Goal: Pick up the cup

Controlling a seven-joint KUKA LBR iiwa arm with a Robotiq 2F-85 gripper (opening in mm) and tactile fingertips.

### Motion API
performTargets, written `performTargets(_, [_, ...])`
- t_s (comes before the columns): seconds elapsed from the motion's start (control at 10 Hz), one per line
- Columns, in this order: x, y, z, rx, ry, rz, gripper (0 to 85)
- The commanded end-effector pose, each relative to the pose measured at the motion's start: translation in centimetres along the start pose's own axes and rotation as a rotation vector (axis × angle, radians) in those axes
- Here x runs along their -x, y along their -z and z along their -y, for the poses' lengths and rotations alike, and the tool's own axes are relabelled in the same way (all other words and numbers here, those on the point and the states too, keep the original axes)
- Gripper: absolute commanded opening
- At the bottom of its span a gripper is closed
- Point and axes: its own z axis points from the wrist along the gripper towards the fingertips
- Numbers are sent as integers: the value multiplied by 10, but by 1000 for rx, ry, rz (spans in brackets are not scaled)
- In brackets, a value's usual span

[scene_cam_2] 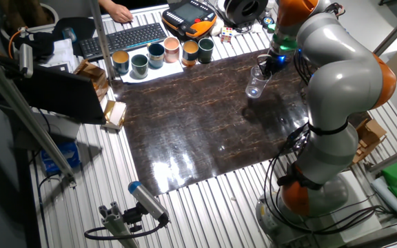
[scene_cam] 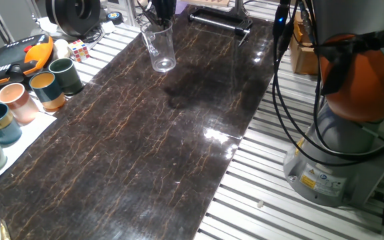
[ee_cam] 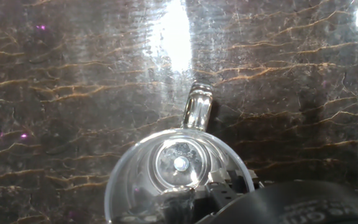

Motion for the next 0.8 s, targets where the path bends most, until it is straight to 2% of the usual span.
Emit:
performTargets(0.0, [0,0,0,-4,3,5,7])
performTargets(0.5, [1,-1,-1,-41,21,30,7])
performTargets(0.7, [0,-1,-1,-39,23,30,7])
